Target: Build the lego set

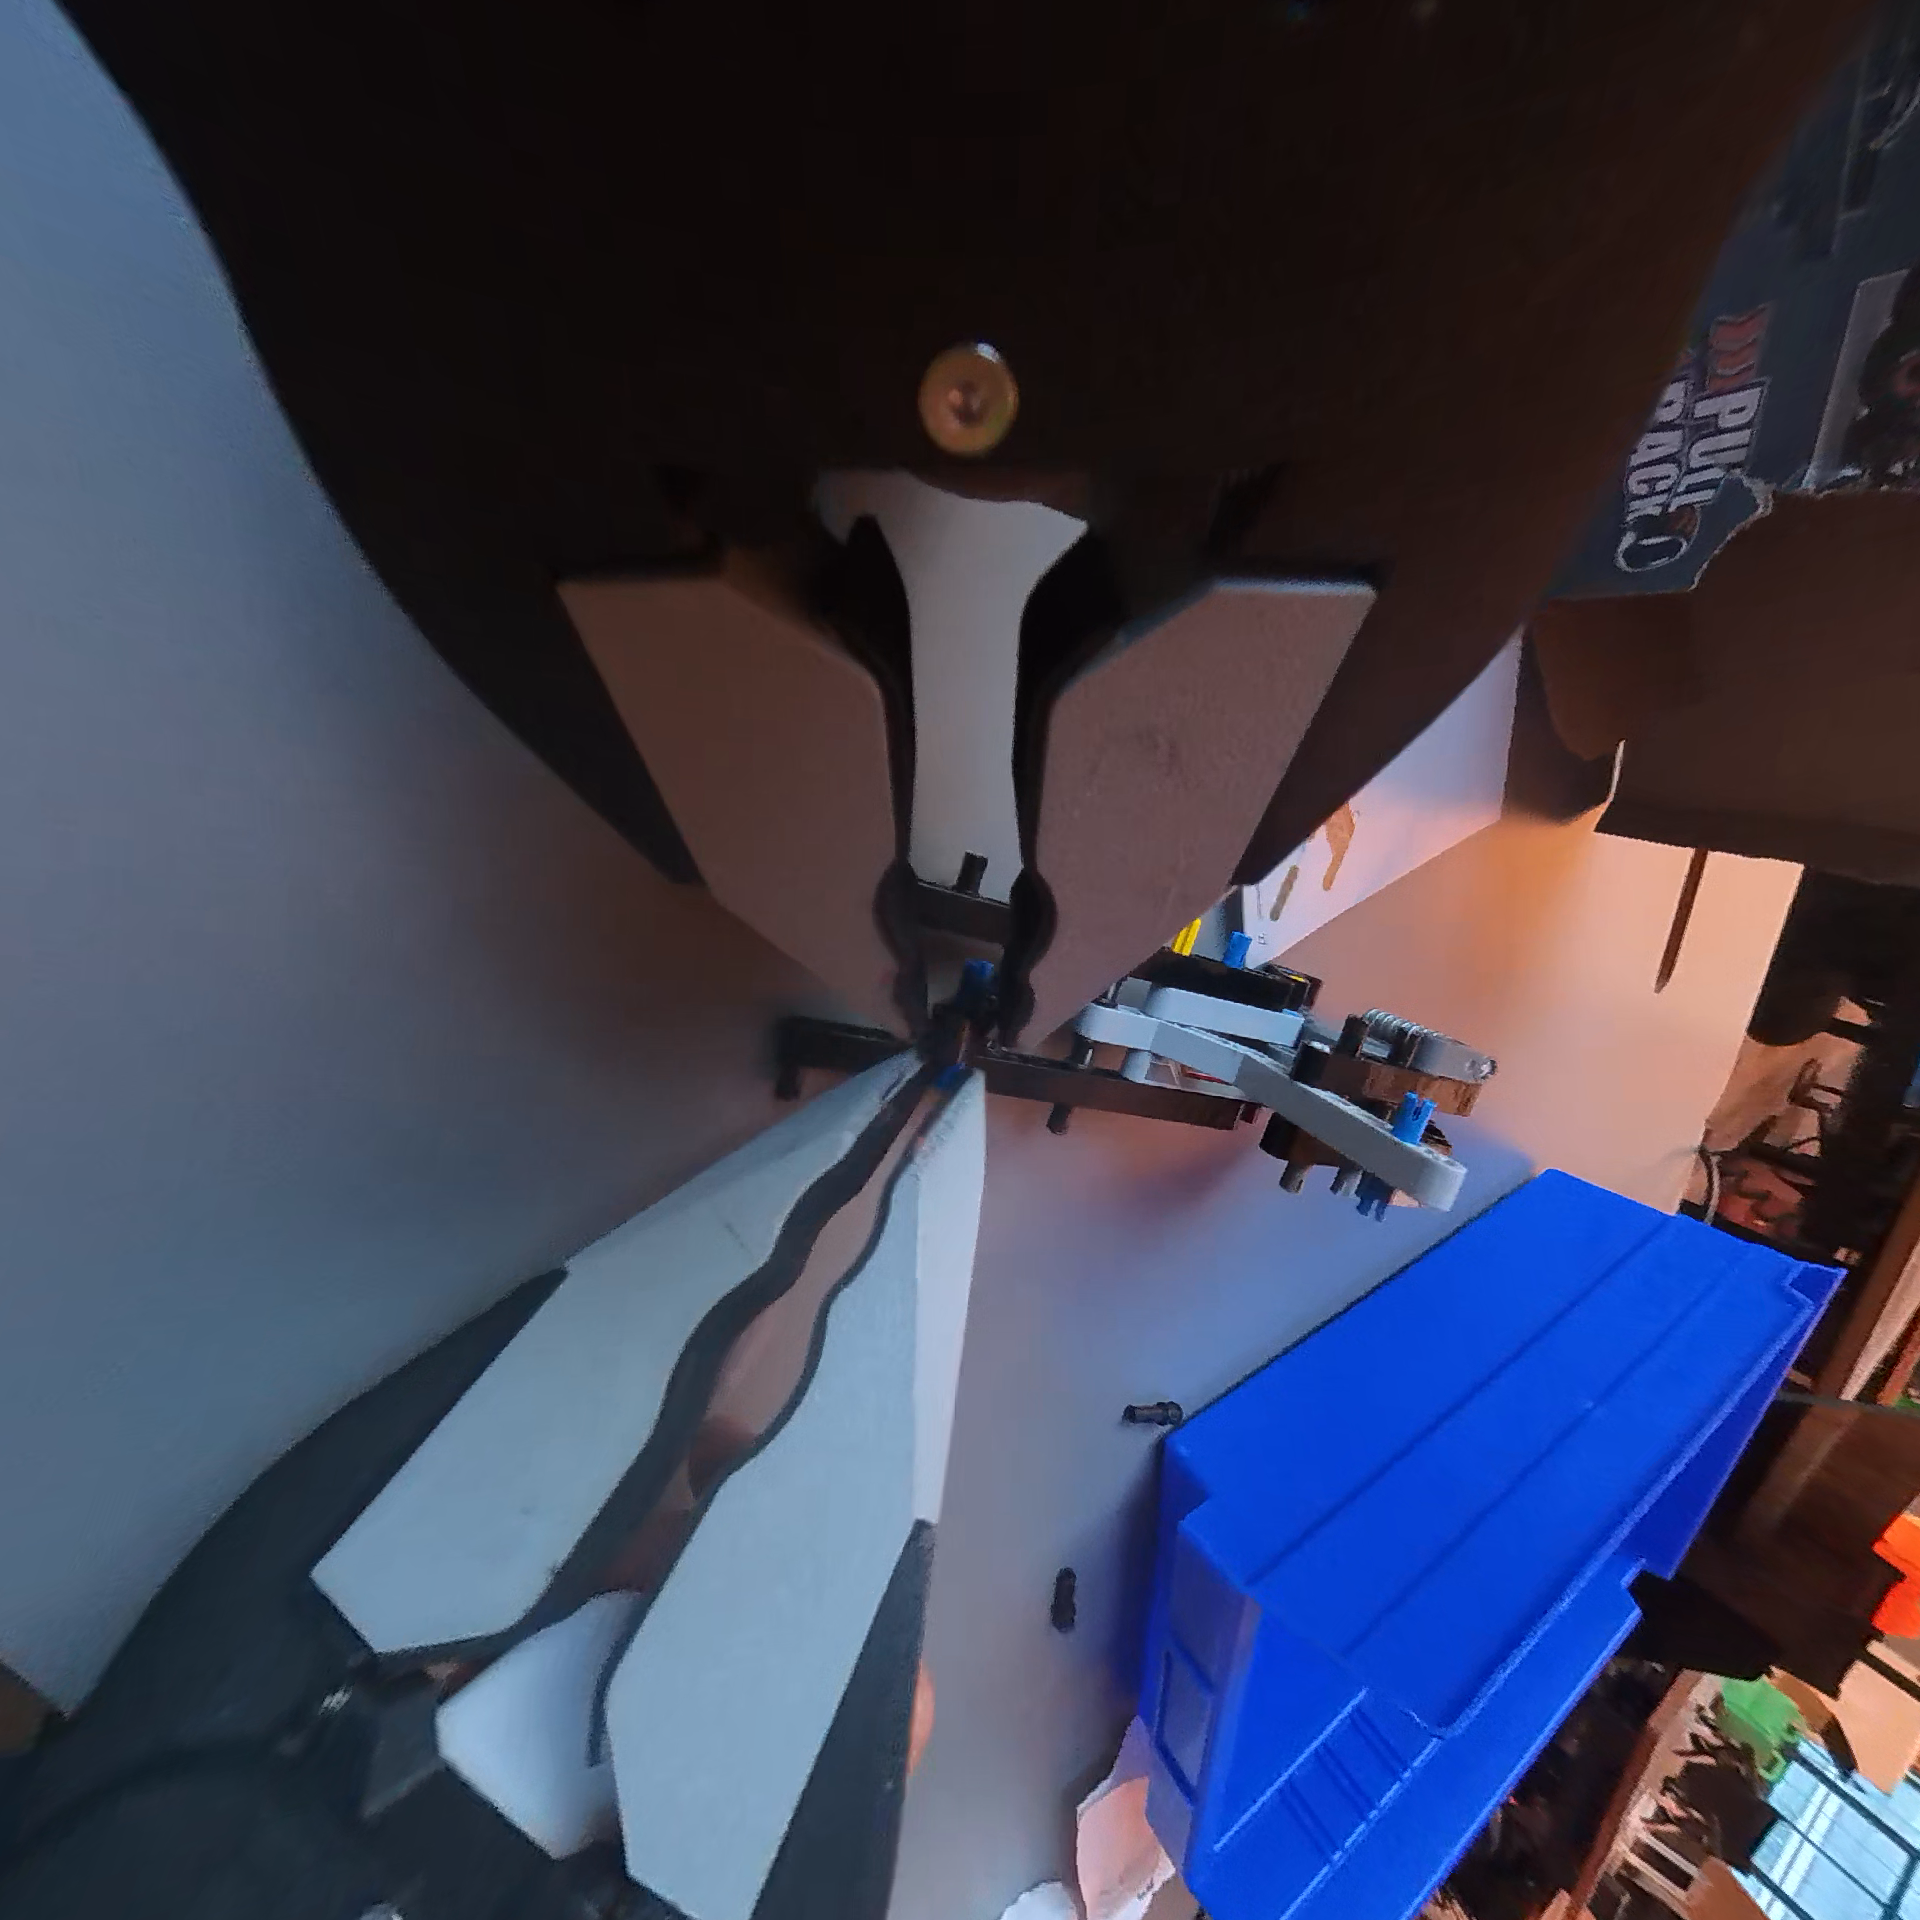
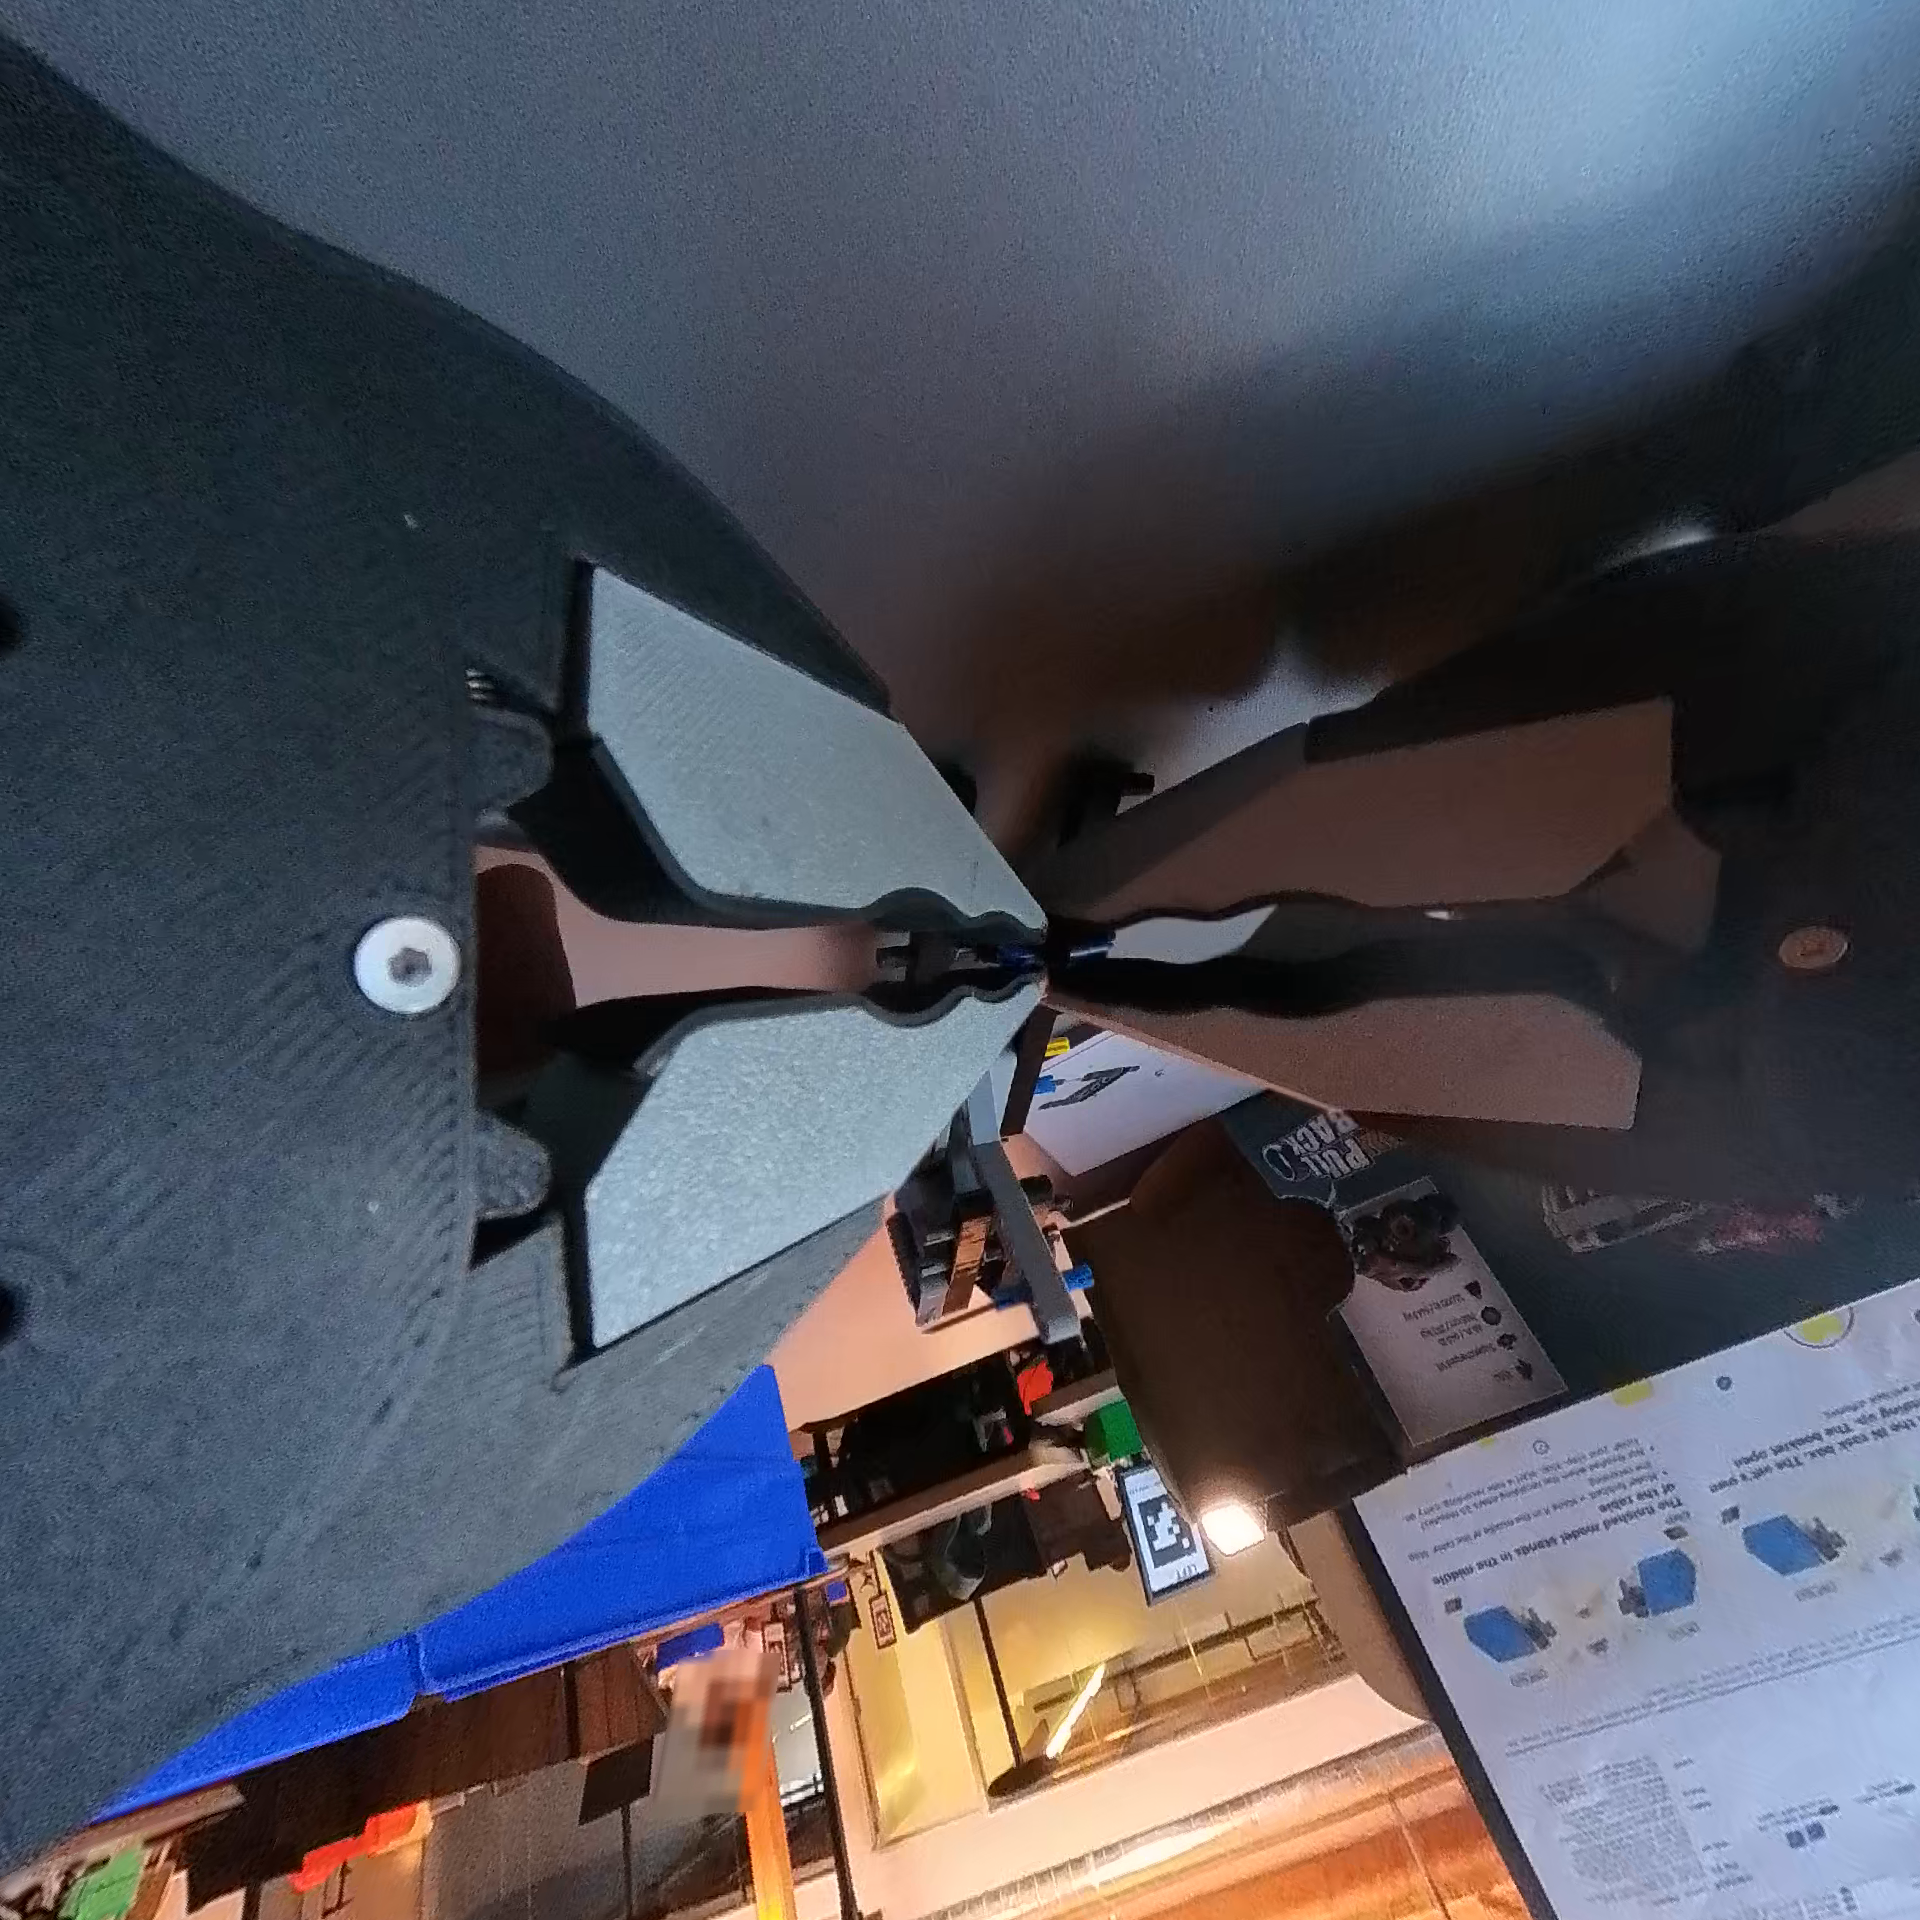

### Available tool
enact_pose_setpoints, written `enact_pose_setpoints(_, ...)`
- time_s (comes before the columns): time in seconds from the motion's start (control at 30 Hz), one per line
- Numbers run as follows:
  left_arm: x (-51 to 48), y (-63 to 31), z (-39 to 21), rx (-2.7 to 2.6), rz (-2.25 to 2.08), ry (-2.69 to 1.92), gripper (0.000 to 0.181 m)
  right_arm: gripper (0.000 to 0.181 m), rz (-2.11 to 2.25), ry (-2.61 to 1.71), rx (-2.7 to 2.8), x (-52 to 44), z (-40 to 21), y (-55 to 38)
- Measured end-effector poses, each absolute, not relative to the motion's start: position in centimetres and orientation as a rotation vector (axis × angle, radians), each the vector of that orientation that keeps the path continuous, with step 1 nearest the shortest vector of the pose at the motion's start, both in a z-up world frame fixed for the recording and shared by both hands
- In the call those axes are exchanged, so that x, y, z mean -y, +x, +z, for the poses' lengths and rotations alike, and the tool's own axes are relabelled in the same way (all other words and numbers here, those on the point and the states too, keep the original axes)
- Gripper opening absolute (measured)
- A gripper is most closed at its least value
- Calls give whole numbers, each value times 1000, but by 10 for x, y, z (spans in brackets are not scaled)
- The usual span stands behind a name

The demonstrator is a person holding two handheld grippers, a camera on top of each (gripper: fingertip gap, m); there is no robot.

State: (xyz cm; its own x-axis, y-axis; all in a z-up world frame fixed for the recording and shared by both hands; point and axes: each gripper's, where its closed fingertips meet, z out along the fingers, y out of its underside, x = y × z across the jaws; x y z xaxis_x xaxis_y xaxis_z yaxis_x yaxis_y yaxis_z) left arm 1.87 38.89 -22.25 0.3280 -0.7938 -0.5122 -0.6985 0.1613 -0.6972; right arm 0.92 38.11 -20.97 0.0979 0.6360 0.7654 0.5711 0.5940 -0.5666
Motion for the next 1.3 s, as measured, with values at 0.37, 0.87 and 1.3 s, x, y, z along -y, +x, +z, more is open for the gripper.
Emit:
enact_pose_setpoints(0.37, -389, 18, -220, -1387, -133, -1567, 9, 0, 53, -1052, 1564, -382, -211, 10)
enact_pose_setpoints(0.87, -386, 19, -216, -1376, -247, -1584, 8, 1, 67, -1035, 1538, -381, -206, 10)
enact_pose_setpoints(1.3, -387, 15, -212, -1341, -281, -1595, 5, 1, 117, -1070, 1502, -384, -200, 13)
